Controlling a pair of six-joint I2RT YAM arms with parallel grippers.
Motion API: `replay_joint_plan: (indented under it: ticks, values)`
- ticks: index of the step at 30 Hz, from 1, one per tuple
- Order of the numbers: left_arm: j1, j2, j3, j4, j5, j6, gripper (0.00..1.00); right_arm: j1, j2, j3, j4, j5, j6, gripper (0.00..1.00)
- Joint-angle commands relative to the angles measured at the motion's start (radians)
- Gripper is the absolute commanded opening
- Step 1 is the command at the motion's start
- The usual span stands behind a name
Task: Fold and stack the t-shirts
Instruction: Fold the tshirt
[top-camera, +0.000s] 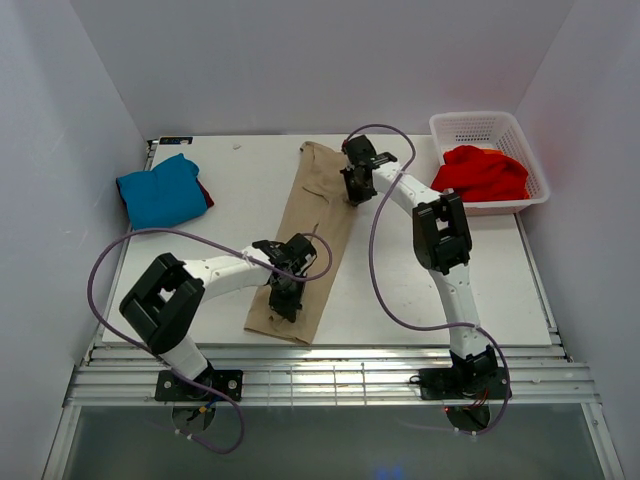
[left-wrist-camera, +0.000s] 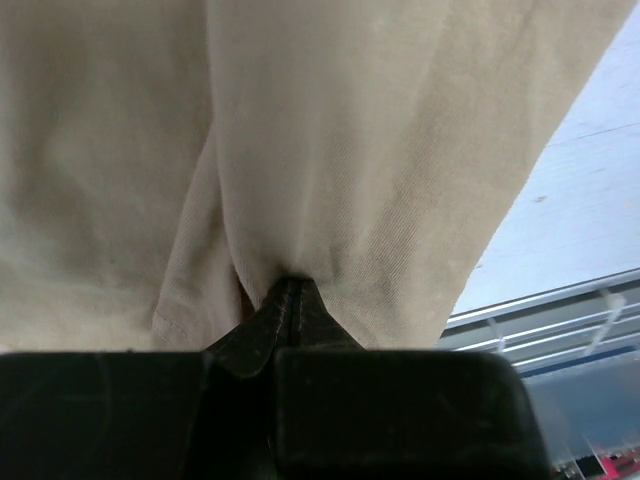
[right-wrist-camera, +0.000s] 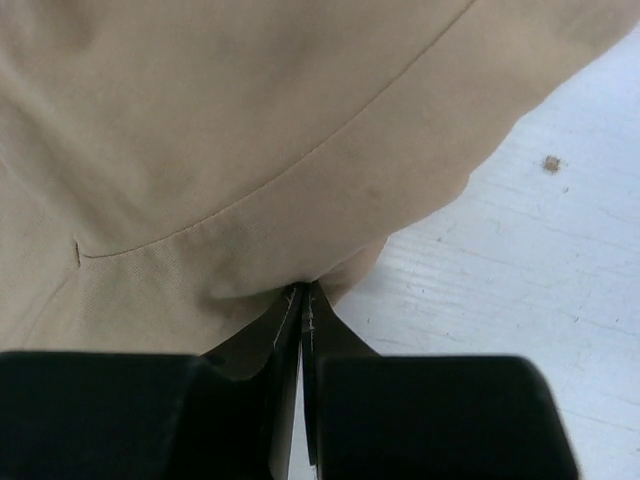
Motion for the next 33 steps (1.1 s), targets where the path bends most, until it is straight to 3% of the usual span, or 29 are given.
replay_joint_plan:
  ticks: [1,13,20,24,26,30,33]
  values:
    - [-0.027,0.083,0.044,0.077,0.052,-0.018,0.00,-0.006,0.063,0.061,0.005,0.040,0.002,0.08]
    - [-0.113,0.208,0.238,0.117,0.085,-0.096,0.00,-0.032,0.126,0.144,0.011,-0.054,0.034,0.08]
    - [-0.111,0.127,0.378,0.093,0.013,-0.116,0.00,-0.045,0.061,0.135,0.054,-0.084,-0.027,0.11]
    - [-0.113,0.050,0.571,0.050,-0.154,-0.079,0.01,-0.043,-0.141,0.040,0.112,-0.045,-0.074,0.23]
    - [-0.111,0.006,0.628,0.047,-0.245,-0.064,0.12,-0.041,-0.229,-0.025,0.121,-0.037,-0.088,0.27]
    - [-0.108,-0.038,0.561,0.006,-0.352,-0.058,0.31,-0.023,-0.483,-0.282,0.129,-0.020,-0.108,0.41]
    - [-0.105,-0.033,0.425,-0.028,-0.347,-0.061,0.34,0.020,-0.614,-0.423,0.115,-0.012,-0.092,0.46]
